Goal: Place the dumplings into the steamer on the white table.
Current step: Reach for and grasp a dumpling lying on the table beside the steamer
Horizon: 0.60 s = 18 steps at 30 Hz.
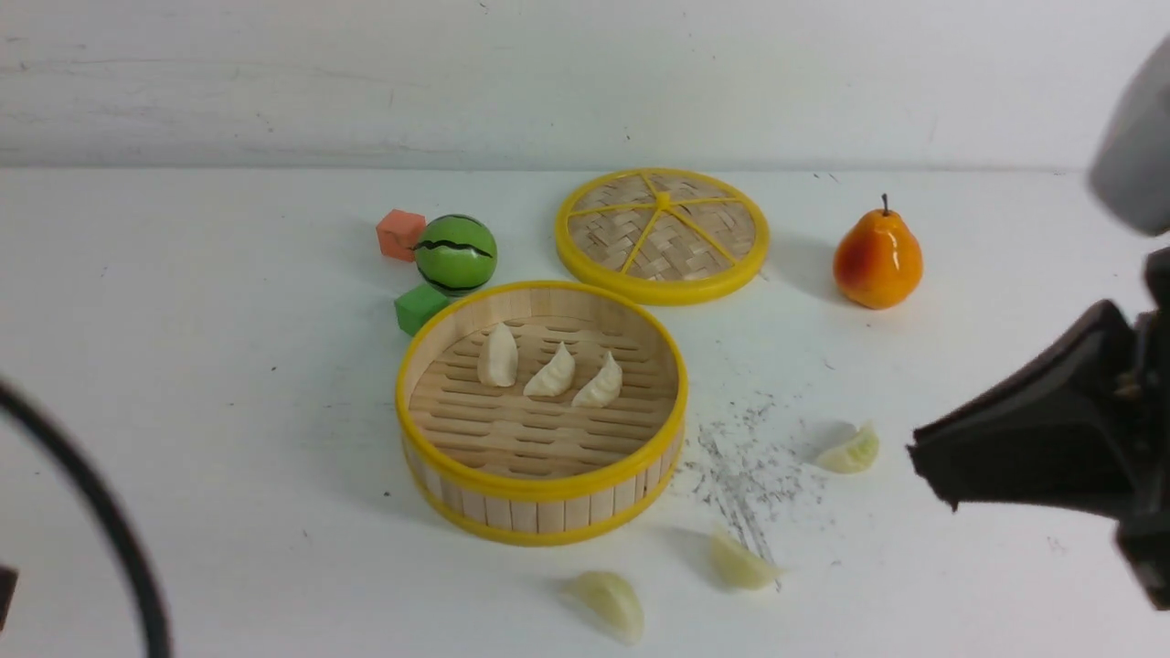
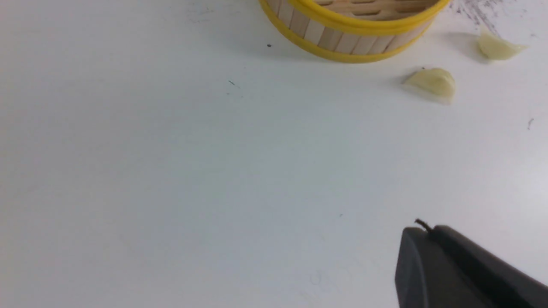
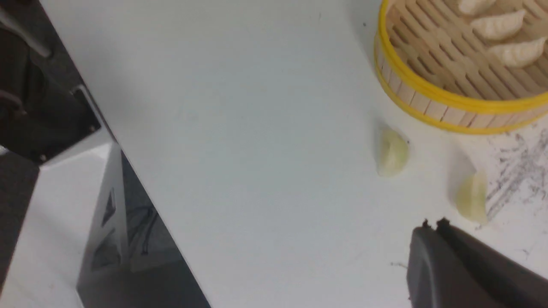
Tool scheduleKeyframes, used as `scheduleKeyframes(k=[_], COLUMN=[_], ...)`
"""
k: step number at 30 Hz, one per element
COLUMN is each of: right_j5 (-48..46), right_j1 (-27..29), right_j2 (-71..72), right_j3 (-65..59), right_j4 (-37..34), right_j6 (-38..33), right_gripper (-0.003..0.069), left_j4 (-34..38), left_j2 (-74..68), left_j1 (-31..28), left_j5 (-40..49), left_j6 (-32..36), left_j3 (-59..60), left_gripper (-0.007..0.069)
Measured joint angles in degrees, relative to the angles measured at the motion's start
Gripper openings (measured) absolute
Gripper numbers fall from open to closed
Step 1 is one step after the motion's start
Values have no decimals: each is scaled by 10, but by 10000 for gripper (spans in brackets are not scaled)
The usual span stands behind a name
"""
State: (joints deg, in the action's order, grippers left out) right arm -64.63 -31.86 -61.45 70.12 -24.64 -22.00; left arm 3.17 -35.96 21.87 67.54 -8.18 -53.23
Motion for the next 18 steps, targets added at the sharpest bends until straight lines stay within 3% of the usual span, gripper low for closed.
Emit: scheduleKeyframes(k=[5,8,14,18], right_j5=[-22,-29,-36,-24], right_j1=[-126,-172,-190,-188], right_j2=[-102,-169,-312,-380], right_j3=[54,85,147,164], right_j4=[138,181,207,212], right_j6=[104,137,180,184], right_gripper=[-6,-2,49,181], left_j4=[17,20,28,30], left_j2=[86,103,106,106], left_j1=[0,0,0,0], left_j5=[21,35,37,37], left_j6=[-10,-12,-12,-7], left_j3=[33,35,36,36], left_gripper=[-14,-14,-14,-14])
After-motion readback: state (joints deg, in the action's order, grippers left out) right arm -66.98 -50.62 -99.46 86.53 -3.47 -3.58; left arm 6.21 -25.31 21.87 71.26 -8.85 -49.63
